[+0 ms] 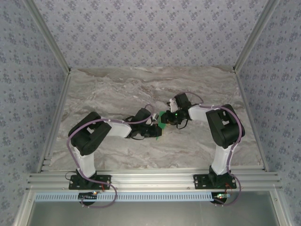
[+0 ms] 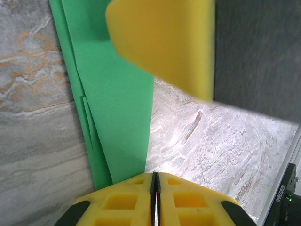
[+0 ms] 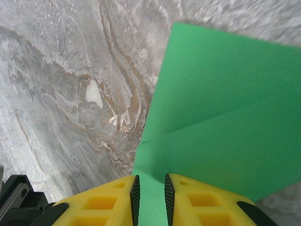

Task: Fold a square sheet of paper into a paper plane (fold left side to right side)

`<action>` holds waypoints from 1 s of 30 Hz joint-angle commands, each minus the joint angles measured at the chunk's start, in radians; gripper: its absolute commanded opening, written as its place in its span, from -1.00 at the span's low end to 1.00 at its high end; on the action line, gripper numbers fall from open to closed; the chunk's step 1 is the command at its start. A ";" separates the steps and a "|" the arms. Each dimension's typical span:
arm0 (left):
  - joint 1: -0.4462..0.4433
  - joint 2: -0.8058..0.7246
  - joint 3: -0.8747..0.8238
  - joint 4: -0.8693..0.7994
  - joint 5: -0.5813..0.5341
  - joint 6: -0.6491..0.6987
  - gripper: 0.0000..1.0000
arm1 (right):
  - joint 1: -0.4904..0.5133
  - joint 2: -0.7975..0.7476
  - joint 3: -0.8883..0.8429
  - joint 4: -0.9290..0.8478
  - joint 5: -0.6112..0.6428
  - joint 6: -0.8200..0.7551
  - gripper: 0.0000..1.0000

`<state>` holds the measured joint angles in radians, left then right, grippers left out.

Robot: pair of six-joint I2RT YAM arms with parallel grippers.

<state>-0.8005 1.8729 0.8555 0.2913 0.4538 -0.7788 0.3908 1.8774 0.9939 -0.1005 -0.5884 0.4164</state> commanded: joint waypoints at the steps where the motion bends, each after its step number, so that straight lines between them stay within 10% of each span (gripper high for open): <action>1: -0.005 0.029 -0.047 -0.092 -0.041 0.003 -0.78 | -0.053 0.041 0.036 -0.027 0.107 -0.049 -0.47; 30: -0.003 0.025 -0.059 -0.082 -0.041 -0.001 -0.81 | -0.211 0.167 0.215 -0.119 0.115 -0.116 -0.44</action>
<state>-0.8005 1.8721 0.8402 0.3191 0.4515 -0.7792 0.2253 1.9926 1.1713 -0.2115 -0.6174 0.3416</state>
